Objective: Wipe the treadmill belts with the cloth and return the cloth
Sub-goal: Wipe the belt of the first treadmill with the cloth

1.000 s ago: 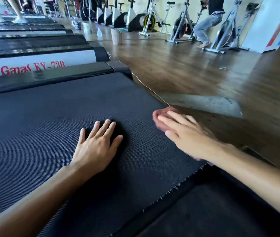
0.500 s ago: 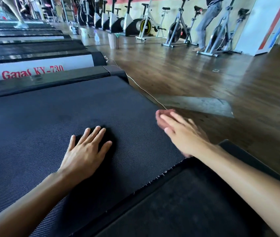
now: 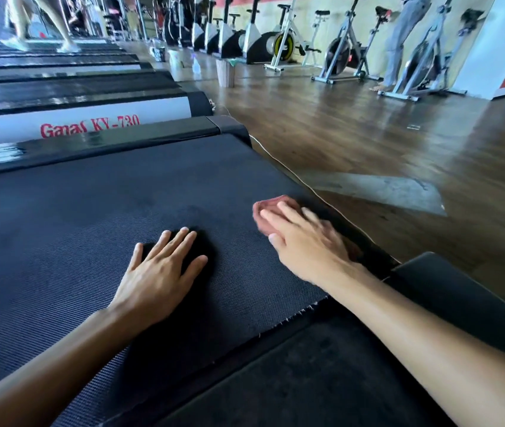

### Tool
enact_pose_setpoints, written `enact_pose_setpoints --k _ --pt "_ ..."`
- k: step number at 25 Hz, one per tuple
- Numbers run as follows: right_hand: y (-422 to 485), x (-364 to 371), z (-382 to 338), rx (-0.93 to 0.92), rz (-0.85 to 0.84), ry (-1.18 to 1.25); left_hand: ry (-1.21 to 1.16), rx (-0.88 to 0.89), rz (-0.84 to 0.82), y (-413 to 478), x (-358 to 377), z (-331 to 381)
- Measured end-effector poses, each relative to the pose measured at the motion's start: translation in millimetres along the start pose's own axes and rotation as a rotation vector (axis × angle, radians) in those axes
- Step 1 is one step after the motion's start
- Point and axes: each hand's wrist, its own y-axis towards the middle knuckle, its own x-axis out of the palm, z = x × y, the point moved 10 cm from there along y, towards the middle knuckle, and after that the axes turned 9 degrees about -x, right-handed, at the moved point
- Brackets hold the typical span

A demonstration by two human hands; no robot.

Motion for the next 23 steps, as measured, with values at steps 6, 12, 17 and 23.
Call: enact_pose_setpoints --k 6,12,17,23 --pt "-14.5 -4.7 -37.6 -0.416 -0.028 0.147 0.019 -0.033 0.037 -15.9 -7.0 -35.8" --pt "26.6 11.9 -52.7 -0.235 0.036 -0.017 -0.012 -0.088 0.054 -19.8 -12.4 -43.3" --pt "36.8 14.1 -49.4 -0.273 -0.131 0.092 -0.011 -0.074 0.018 -17.3 -9.1 -51.0" --pt "38.5 16.2 -50.8 -0.244 -0.009 0.053 -0.023 -0.065 0.032 -17.9 -6.7 -50.9"
